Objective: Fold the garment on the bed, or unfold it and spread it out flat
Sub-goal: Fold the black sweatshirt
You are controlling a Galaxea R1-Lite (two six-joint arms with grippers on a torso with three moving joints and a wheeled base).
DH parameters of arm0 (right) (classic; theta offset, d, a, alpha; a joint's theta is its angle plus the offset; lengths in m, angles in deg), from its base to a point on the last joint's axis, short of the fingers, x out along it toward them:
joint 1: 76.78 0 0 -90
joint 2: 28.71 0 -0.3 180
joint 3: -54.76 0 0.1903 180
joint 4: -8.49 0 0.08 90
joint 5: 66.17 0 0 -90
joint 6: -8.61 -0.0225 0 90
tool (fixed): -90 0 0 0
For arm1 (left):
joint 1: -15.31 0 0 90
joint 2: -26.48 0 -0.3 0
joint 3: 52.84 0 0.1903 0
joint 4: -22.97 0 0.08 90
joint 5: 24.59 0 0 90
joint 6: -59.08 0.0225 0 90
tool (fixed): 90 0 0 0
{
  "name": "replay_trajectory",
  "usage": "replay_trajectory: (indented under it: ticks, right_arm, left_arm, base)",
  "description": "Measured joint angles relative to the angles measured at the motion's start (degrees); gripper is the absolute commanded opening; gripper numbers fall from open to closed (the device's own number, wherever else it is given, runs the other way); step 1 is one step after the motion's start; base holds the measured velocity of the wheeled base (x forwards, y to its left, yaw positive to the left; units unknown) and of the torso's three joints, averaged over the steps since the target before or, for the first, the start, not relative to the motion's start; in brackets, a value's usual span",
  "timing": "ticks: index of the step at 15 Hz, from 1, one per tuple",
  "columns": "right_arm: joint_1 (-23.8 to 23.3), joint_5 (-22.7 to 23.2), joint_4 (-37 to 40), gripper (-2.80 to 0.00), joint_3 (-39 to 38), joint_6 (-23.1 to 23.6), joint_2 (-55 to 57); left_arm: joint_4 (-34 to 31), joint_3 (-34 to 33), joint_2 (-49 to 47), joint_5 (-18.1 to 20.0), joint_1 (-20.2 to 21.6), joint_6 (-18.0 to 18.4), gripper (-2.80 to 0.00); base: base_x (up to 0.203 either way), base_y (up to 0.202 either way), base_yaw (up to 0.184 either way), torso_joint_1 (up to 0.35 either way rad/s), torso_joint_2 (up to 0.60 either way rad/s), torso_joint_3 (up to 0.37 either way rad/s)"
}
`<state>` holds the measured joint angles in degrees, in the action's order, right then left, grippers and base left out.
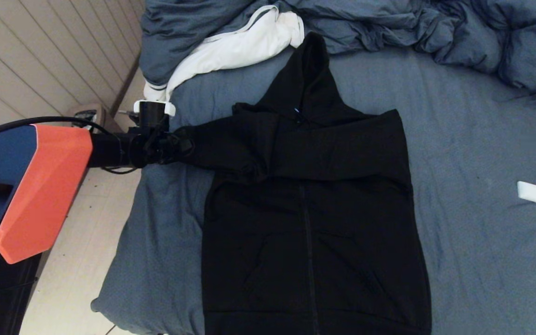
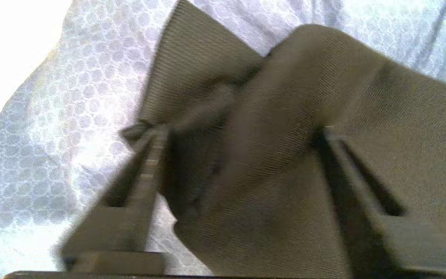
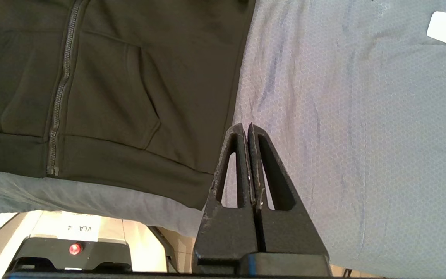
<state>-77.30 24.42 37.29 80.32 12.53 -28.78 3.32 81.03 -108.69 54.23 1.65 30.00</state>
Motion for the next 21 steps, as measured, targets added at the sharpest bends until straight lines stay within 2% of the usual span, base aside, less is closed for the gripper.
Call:
replay_trajectory:
  ticks: [10,13,17,21]
  right_arm:
    - [0.0,0.0,0.0,-2.8,0.0,0.0,0.0]
    - [0.0,0.0,0.0,-2.8,0.0,0.0,0.0]
    - [0.0,0.0,0.0,-2.8,0.0,0.0,0.0]
    - [0.0,0.0,0.0,-2.8,0.0,0.0,0.0]
  left_arm:
    - [-0.1,-0.9,4.5,-0.9,-1.0,-0.5,-2.8]
    - [0.0,-2.0,7.0,-2.8,-2.6,-0.4,-2.8]
    - [-0.3,-0.6,10.2,-6.7,-7.2,0.5,-2.8]
    - [0.2,0.1,12.6,-11.8,-16.3,2.9,-2.8]
  base:
    - [0.0,0.0,0.0,0.0,0.0,0.0]
    - [0.0,0.0,0.0,0.0,0.0,0.0]
    - [0.0,0.0,0.0,0.0,0.0,0.0]
    - [0.0,0.0,0.0,0.0,0.0,0.0]
